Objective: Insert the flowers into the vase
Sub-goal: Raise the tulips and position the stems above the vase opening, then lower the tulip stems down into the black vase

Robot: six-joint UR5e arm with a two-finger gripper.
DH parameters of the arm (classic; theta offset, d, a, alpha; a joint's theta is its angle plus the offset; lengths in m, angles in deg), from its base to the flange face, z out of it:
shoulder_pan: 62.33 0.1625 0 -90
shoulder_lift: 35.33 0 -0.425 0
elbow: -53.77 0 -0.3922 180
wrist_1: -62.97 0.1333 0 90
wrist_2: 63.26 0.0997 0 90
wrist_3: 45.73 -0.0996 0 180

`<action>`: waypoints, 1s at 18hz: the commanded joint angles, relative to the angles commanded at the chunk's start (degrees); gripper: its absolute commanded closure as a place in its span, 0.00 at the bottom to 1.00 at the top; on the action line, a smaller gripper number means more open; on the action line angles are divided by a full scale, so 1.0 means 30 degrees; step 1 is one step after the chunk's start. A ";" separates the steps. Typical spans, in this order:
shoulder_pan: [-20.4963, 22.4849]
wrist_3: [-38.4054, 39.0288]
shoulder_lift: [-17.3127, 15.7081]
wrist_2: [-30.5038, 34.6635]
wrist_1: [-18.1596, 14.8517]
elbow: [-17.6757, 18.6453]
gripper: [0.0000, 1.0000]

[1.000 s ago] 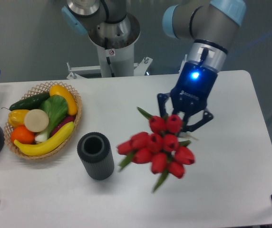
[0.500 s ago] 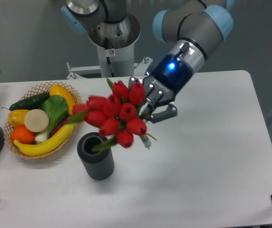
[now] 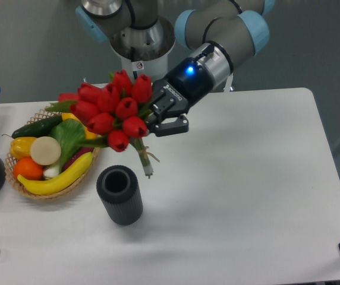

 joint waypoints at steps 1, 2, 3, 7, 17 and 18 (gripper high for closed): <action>-0.0059 -0.0029 0.0058 -0.0060 0.0000 0.0029 0.78; -0.0117 -0.0029 0.0146 -0.0060 0.0000 0.0058 0.78; -0.0263 -0.0029 0.0234 -0.0089 0.0000 0.0030 0.78; -0.0791 0.0000 0.0673 -0.0090 0.0000 0.0029 0.78; -0.1201 0.0000 0.1610 -0.0060 -0.0029 -0.0059 0.78; -0.1260 0.0000 0.1757 -0.0031 -0.0029 -0.0059 0.78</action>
